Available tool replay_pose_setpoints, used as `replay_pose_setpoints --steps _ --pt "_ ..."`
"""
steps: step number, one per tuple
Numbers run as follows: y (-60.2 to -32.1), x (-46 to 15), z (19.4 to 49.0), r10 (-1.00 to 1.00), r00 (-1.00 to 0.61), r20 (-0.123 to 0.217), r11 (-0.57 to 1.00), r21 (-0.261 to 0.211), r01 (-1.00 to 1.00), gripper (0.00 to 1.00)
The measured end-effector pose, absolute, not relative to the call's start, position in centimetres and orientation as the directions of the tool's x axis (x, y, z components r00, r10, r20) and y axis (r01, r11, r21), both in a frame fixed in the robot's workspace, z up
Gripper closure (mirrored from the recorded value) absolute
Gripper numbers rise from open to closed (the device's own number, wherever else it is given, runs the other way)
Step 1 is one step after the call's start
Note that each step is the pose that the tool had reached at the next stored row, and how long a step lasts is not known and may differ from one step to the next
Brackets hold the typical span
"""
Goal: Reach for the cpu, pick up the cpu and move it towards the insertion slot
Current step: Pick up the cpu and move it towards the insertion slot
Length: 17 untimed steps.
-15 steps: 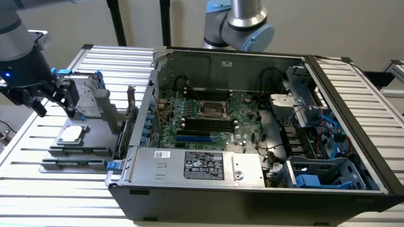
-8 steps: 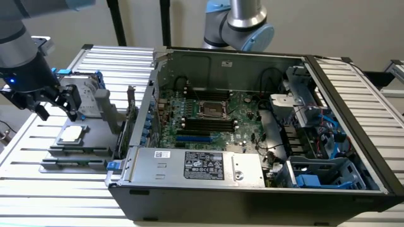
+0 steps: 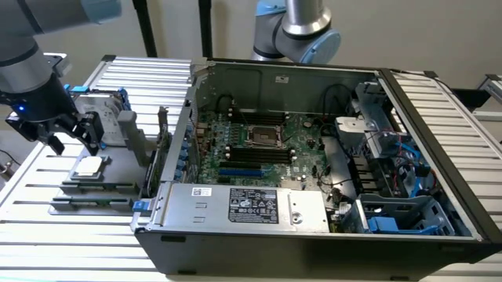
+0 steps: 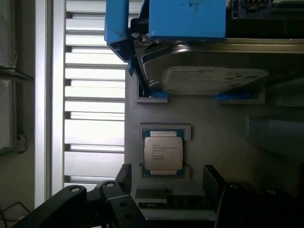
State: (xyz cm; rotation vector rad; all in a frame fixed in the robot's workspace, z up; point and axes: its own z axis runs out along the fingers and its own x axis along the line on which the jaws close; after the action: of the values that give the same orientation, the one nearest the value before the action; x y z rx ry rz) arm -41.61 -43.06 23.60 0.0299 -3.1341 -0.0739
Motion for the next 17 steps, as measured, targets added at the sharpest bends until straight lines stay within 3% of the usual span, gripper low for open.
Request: replay_pose_setpoints --steps 17 --pt "-43.1 -41.6 20.5 -0.019 -1.000 0.006 0.999 0.047 -0.019 0.29"
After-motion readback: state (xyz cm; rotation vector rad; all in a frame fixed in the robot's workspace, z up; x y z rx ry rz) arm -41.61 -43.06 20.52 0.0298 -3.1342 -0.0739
